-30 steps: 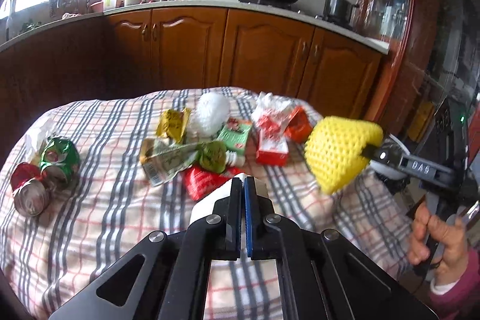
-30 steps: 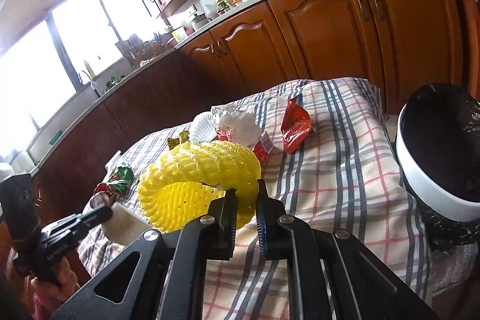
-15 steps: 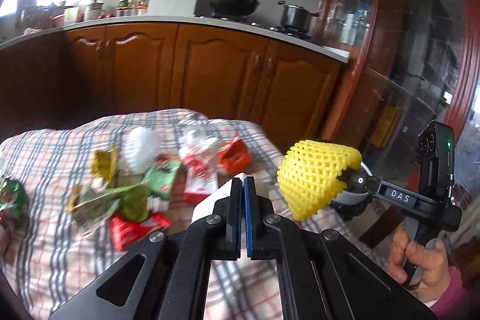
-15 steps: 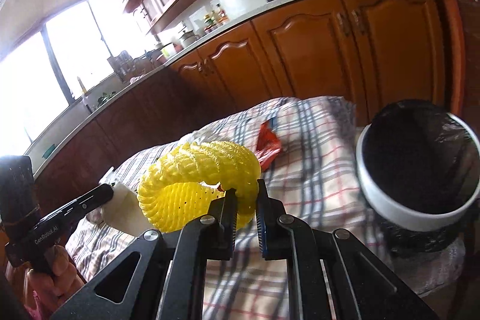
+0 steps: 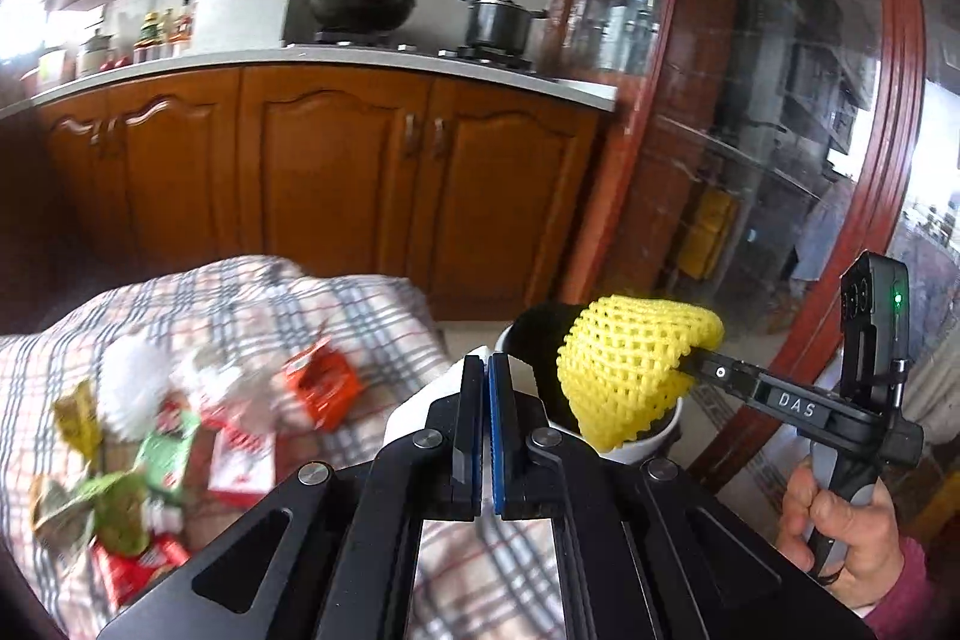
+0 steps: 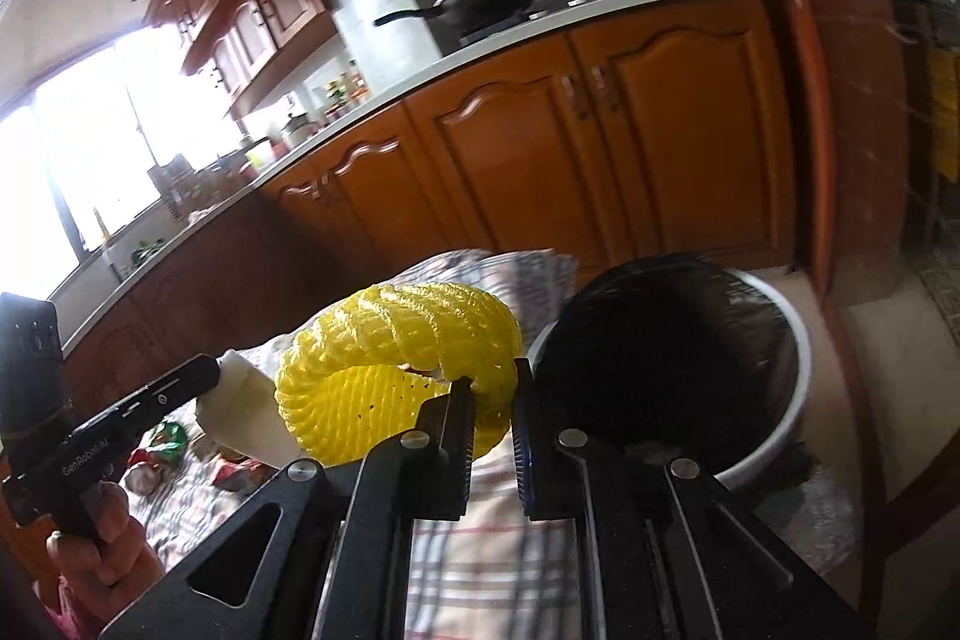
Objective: Collect trash
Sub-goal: 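Grasp the white sponge with the left gripper while the right gripper carries the net to the bin, then open both grippers to drop the net and sponge into the bin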
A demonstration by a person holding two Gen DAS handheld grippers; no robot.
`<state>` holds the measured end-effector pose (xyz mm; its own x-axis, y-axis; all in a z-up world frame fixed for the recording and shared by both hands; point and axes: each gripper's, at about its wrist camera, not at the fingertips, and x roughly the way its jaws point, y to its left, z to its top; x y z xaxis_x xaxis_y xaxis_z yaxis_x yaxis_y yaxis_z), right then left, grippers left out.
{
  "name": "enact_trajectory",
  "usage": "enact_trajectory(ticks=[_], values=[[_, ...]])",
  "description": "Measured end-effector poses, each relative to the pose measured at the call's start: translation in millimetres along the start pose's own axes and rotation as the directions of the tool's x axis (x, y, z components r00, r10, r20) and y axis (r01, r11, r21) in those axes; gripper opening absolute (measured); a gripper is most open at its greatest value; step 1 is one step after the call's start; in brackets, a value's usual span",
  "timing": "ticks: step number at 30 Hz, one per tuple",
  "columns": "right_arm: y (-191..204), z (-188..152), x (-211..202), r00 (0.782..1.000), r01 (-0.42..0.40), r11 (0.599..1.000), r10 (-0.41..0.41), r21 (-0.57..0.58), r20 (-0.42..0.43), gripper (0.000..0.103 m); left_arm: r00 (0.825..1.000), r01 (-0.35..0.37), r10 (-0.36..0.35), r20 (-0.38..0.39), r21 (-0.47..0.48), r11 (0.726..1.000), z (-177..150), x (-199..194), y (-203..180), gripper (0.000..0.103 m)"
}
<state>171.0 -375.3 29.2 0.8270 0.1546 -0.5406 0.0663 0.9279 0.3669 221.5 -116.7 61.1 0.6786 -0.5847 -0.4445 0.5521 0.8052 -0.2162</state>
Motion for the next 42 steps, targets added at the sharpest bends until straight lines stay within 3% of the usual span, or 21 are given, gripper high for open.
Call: enact_trajectory(ticks=[16,28,35,37,39,40,41,42], values=[[-68.9,25.0,-3.2,0.985,0.173,0.984,-0.173,0.034,-0.009,0.011,0.991,0.134,-0.134,-0.016,0.004,0.991,53.5,115.6,-21.3,0.0],[-88.7,27.9,22.8,0.974,0.214,0.977,-0.212,0.011,-0.084,0.011,0.979,0.162,-0.172,-0.106,-0.096,0.982,56.3,206.1,-3.2,0.0],[-93.7,23.5,38.9,0.969,0.218,0.976,-0.216,0.002,-0.124,0.011,0.973,0.159,-0.174,-0.154,-0.107,0.981,50.5,236.1,4.1,0.002],[-93.7,22.8,42.4,0.968,0.214,0.977,-0.211,0.002,-0.135,0.016,0.97,0.16,-0.175,-0.171,-0.099,0.982,49.4,238.1,3.7,0.003],[-94.0,22.6,44.5,0.968,0.21,0.978,-0.207,0.007,-0.14,0.021,0.97,0.141,-0.157,-0.186,-0.094,0.985,48.9,239.7,4.7,0.009],[-94.0,22.6,45.1,0.969,0.204,0.979,-0.201,0.009,-0.144,0.025,0.97,0.139,-0.156,-0.186,-0.1,0.985,46.5,235.3,3.9,0.021],[-93.8,22.4,45.0,0.97,0.2,0.98,-0.197,0.009,-0.143,0.033,0.973,0.131,-0.149,-0.178,-0.105,0.986,43.0,228.2,3.8,0.033],[-93.1,22.0,44.8,0.97,0.198,0.98,-0.195,0.009,-0.142,0.044,0.975,0.12,-0.138,-0.176,-0.109,0.987,42.4,225.6,5.6,0.038]])
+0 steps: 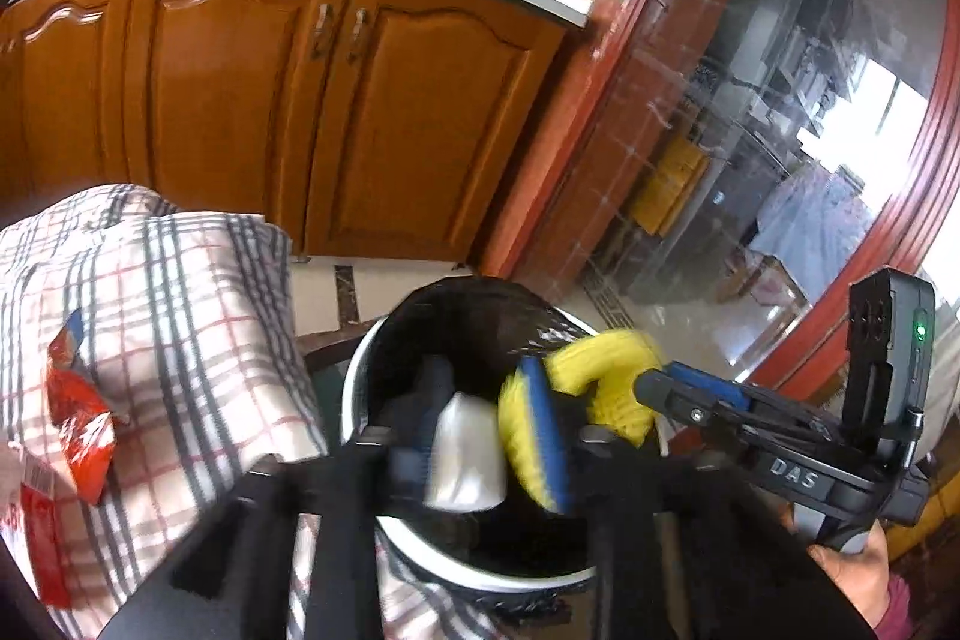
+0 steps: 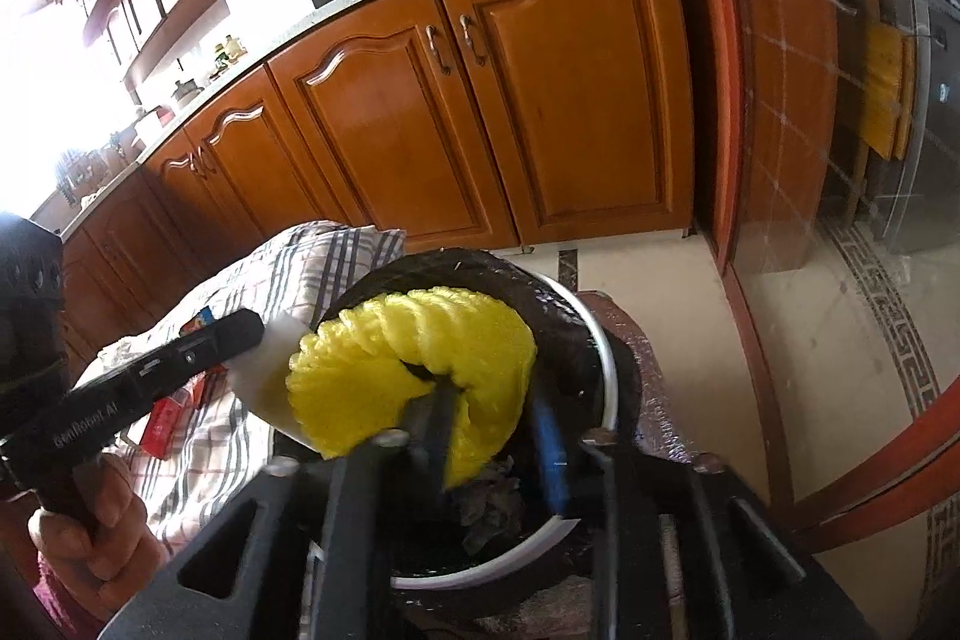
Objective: Collect trash
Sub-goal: 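Open both grippers to drop the net and sponge into the bin, then grasp the crumpled white paper with the left gripper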
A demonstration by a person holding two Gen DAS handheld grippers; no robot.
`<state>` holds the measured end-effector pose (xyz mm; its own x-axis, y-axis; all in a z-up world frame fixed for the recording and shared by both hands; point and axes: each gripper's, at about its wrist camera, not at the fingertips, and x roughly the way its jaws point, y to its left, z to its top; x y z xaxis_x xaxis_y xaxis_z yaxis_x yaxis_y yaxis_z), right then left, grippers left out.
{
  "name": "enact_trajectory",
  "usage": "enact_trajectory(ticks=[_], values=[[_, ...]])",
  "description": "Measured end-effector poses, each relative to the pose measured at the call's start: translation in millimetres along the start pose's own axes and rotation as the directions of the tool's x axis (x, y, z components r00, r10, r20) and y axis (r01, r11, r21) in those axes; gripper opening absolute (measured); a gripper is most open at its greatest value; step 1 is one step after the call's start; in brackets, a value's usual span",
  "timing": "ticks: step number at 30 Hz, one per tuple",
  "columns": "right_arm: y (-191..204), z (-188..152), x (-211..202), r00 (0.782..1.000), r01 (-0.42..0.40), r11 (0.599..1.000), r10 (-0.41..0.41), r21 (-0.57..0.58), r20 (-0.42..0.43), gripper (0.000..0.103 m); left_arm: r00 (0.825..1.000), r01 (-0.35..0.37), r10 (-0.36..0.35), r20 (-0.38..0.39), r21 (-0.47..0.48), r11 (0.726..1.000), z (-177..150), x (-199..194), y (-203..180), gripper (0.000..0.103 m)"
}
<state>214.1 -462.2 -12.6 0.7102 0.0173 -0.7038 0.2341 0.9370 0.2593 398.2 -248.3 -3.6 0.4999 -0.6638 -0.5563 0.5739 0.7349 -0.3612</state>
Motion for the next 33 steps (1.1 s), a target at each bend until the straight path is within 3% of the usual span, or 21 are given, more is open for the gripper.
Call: enact_trajectory(ticks=[1,8,11,21,33], values=[[0.1,-0.3,0.3,1.0,-0.003,1.0,0.003,-0.002,0.0,0.048,1.0,-0.006,0.006,0.002,-0.005,1.0,-1.1,-1.9,1.4,0.041],[3.4,-6.1,-4.8,1.0,-0.025,1.0,0.025,0.018,0.016,0.051,0.999,-0.044,0.045,0.015,-0.041,0.998,-15.8,-30.3,11.8,0.053],[6.1,-8.9,-9.6,0.998,-0.04,0.999,0.038,0.036,0.039,0.058,0.997,-0.071,0.073,0.032,-0.051,0.996,-25.2,-49.0,17.8,0.058],[39.2,-18.8,-19.4,0.987,-0.128,0.991,0.122,0.051,0.1,0.071,0.98,-0.179,0.186,0.066,-0.106,0.978,-69.0,-122.4,38.8,0.062],[103.5,-37.6,-5.6,0.968,-0.244,0.97,0.245,-0.022,0.052,0.076,0.955,-0.267,0.284,0.087,-0.167,0.949,-113.7,-196.1,48.2,0.066]])
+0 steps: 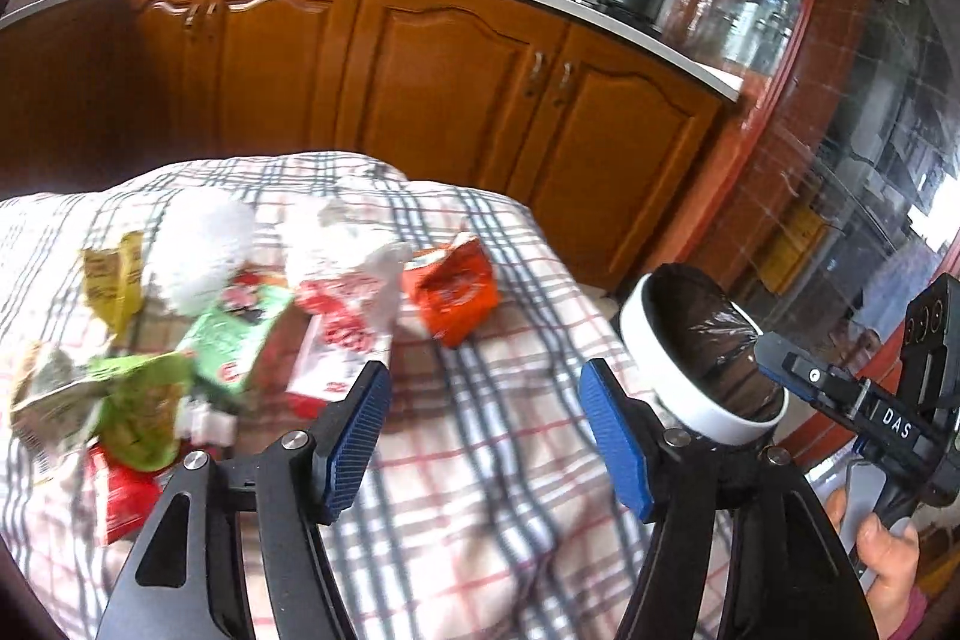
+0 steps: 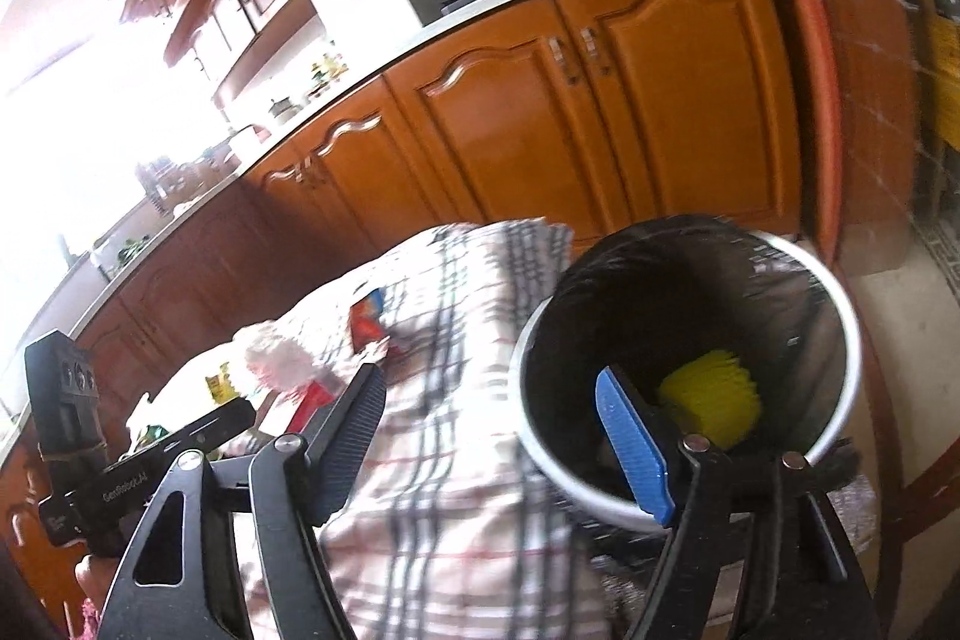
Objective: Collect trash
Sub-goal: 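Grasp the crumpled white paper with the left gripper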
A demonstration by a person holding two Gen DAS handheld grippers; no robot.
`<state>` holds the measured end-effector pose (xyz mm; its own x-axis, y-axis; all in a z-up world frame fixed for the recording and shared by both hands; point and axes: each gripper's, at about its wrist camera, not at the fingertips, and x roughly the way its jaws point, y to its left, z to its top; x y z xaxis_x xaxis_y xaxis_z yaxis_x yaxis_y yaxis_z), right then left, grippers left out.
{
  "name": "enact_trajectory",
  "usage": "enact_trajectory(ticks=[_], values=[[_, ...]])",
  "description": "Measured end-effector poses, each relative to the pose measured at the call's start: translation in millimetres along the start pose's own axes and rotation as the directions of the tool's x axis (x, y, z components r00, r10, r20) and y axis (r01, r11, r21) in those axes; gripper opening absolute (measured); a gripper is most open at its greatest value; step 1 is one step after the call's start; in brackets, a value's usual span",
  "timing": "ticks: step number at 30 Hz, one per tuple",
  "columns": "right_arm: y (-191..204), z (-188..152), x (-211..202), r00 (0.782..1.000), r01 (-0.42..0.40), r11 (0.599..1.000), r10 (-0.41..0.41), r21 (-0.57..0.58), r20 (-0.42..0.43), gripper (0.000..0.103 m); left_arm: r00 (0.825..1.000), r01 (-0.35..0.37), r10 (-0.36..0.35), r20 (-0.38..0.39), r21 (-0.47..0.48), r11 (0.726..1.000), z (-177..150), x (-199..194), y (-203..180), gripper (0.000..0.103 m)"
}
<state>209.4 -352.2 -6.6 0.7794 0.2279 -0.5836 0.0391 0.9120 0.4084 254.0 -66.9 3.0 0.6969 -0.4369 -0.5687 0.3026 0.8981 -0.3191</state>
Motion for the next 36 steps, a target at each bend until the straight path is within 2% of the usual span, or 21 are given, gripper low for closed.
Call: enact_trajectory(ticks=[3,8,18,29,32,34,36], values=[[11.9,-6.3,5.8,1.0,-0.021,1.0,0.02,-0.014,-0.016,0.078,1.0,-0.015,0.015,0.006,-0.014,1.0,-3.1,-11.7,7.9,0.067],[29.2,-11.7,16.0,0.997,-0.06,0.998,0.059,-0.032,-0.047,0.082,0.999,-0.043,0.043,0.01,-0.023,0.999,-3.9,-26.0,18.4,0.075],[53.4,-9.6,38.1,0.992,-0.105,0.992,0.099,-0.074,-0.078,0.093,0.997,-0.072,0.072,0.011,-0.018,0.997,16.5,-22.9,30.3,0.083],[65.5,10.1,71.2,0.989,-0.122,0.984,0.111,-0.126,-0.092,0.093,0.994,-0.11,0.11,-0.001,0.004,0.994,46.9,5.6,38.2,0.083],[65.4,18.4,90.3,0.985,-0.136,0.983,0.12,-0.125,-0.124,0.092,0.993,-0.121,0.122,-0.007,0.004,0.993,55.9,17.9,39.5,0.083],[65.7,22.2,100.9,0.984,-0.136,0.982,0.118,-0.128,-0.136,0.09,0.992,-0.127,0.127,-0.021,0.008,0.992,60.7,29.5,40.6,0.083],[66.7,25.8,115.6,0.98,-0.136,0.982,0.115,-0.13,-0.161,0.084,0.991,-0.131,0.131,-0.041,0.006,0.991,64.3,40.8,42.7,0.083]])
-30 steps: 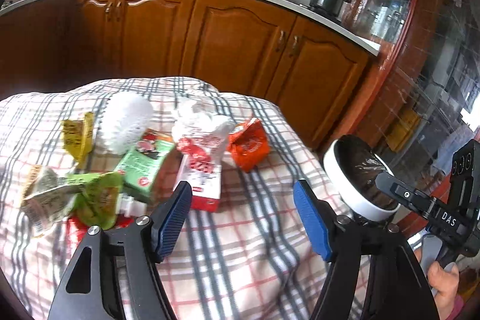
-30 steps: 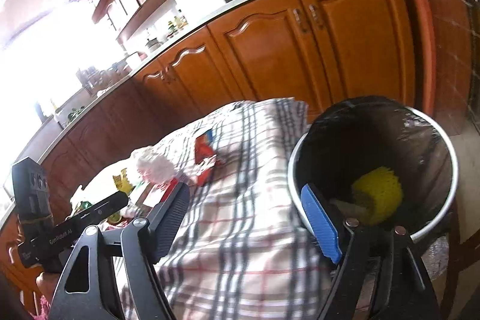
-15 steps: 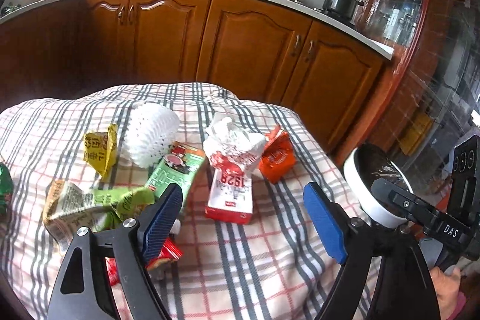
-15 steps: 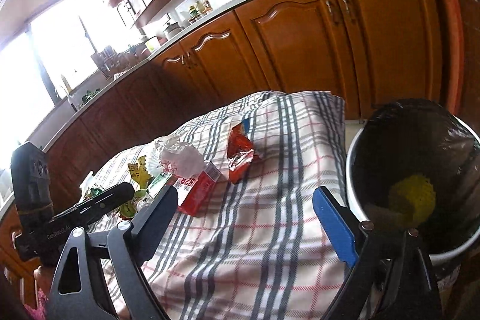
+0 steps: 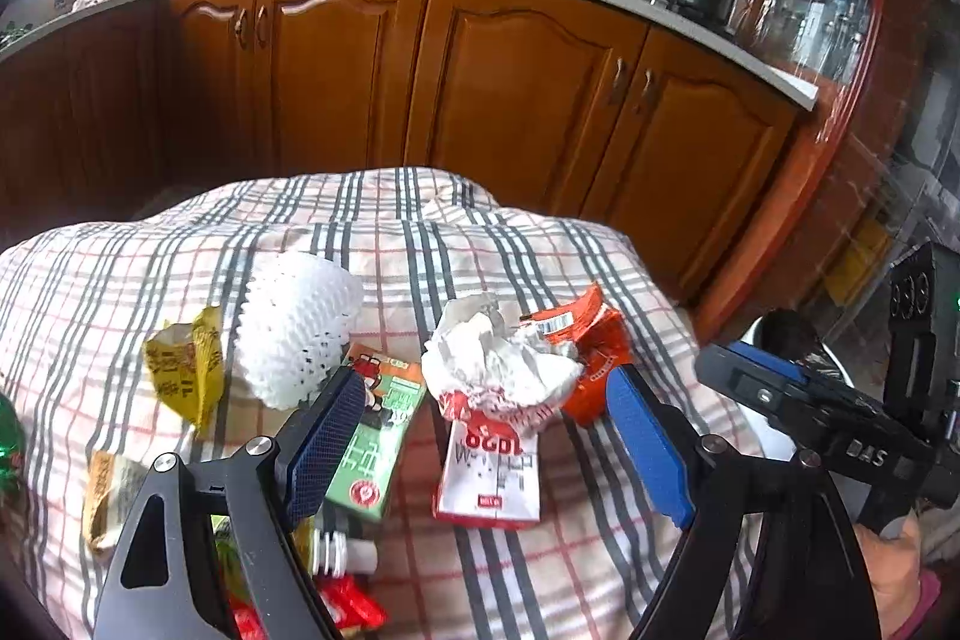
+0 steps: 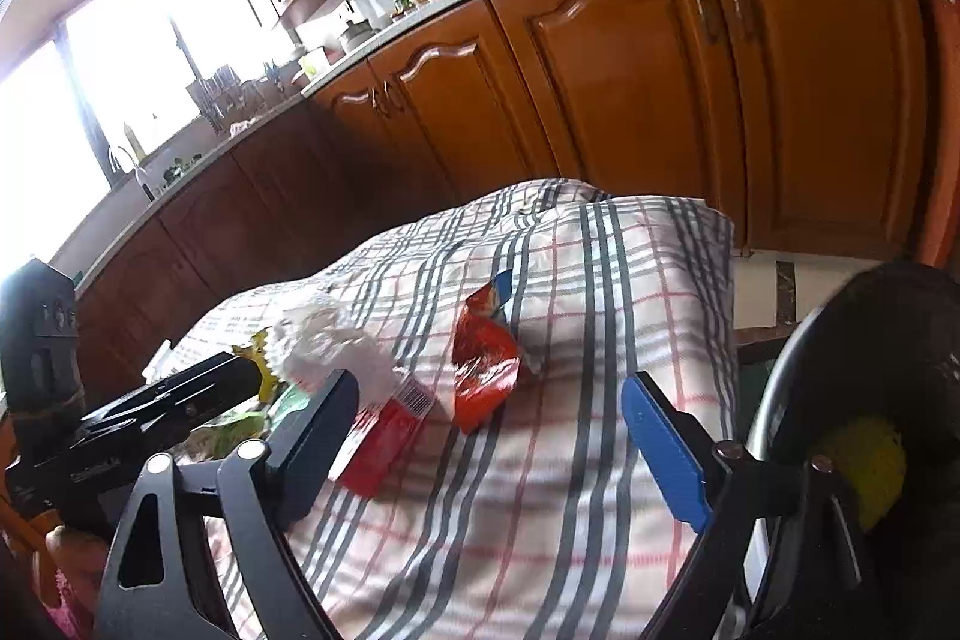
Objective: Collect trash
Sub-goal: 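Grasp the crumpled white paper with the left gripper, then carry the paper to the bin with the left gripper while the right gripper carries an orange wrapper there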
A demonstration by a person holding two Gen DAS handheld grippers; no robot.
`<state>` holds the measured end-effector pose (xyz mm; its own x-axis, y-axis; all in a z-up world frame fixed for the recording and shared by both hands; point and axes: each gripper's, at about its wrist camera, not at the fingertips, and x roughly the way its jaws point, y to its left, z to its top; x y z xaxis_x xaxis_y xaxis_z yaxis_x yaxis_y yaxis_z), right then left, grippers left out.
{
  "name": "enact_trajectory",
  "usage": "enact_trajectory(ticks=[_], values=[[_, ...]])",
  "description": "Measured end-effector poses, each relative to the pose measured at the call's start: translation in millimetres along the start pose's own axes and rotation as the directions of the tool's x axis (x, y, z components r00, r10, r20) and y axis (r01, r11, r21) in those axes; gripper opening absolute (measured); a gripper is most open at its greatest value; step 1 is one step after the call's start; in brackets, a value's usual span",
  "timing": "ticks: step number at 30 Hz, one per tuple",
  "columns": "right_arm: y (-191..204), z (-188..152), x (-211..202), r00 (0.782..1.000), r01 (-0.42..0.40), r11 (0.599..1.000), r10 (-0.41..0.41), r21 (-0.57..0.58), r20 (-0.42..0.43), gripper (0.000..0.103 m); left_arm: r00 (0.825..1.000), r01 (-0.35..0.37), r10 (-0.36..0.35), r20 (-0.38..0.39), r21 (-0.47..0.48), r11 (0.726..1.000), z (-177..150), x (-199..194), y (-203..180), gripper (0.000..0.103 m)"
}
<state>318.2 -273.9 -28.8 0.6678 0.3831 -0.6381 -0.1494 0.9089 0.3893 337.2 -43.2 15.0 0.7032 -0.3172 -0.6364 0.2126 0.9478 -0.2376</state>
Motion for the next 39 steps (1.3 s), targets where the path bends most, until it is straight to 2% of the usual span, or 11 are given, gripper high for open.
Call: enact_trajectory(ticks=[3,5,6,8,10,11,12,14,19,26,39], values=[[-1.9,6.3,20.3,0.999,-0.005,1.0,0.005,-0.002,-0.041,0.076,1.0,-0.005,0.005,-0.029,0.002,1.0,3.6,17.8,2.2,0.08],[-2.6,9.3,34.5,0.998,-0.002,1.0,0.001,-0.007,-0.07,0.073,0.999,0.008,-0.008,-0.047,0.002,1.0,5.5,26.5,2.7,0.069],[-3.2,10.8,41.9,0.996,-0.005,1.0,0.004,-0.007,-0.086,0.07,0.998,0.018,-0.018,-0.056,0.002,1.0,6.6,29.7,2.8,0.067],[-3.9,11.6,54.5,0.993,-0.01,1.0,0.009,-0.009,-0.114,0.066,0.997,0.036,-0.036,-0.067,0.003,0.999,7.9,35.2,2.5,0.05],[-2.6,11.1,64.9,0.991,-0.007,1.0,0.005,-0.018,-0.134,0.06,0.997,0.037,-0.035,-0.073,0.018,0.999,8.1,39.3,1.2,0.042],[-1.4,10.5,69.3,0.989,-0.005,1.0,0.001,-0.025,-0.146,0.05,0.997,0.034,-0.032,-0.068,0.027,0.999,8.9,39.6,0.3,0.038],[0.0,9.7,73.3,0.987,0.001,0.999,-0.007,-0.036,-0.159,0.03,0.998,0.032,-0.03,-0.063,0.035,0.999,8.8,38.5,-1.0,0.037],[2.7,7.9,75.8,0.985,0.008,0.999,-0.017,-0.048,-0.17,0.008,0.998,0.032,-0.029,-0.053,0.046,0.998,8.5,35.8,-2.5,0.033],[7.5,5.7,54.0,0.992,-0.008,0.998,0.001,-0.057,-0.128,0.001,0.998,0.053,-0.052,-0.027,0.031,0.998,7.0,20.7,1.6,0.028],[10.4,3.4,6.5,0.998,-0.017,0.998,0.014,-0.053,-0.053,0.001,0.995,0.104,-0.104,0.011,0.043,0.994,-3.4,-7.2,-0.3,0.027],[-8.8,-15.0,-77.5,0.999,0.023,0.999,-0.022,-0.026,0.037,0.001,0.977,0.213,-0.213,-0.018,0.084,0.973,-24.8,-25.2,-30.2,0.027]])
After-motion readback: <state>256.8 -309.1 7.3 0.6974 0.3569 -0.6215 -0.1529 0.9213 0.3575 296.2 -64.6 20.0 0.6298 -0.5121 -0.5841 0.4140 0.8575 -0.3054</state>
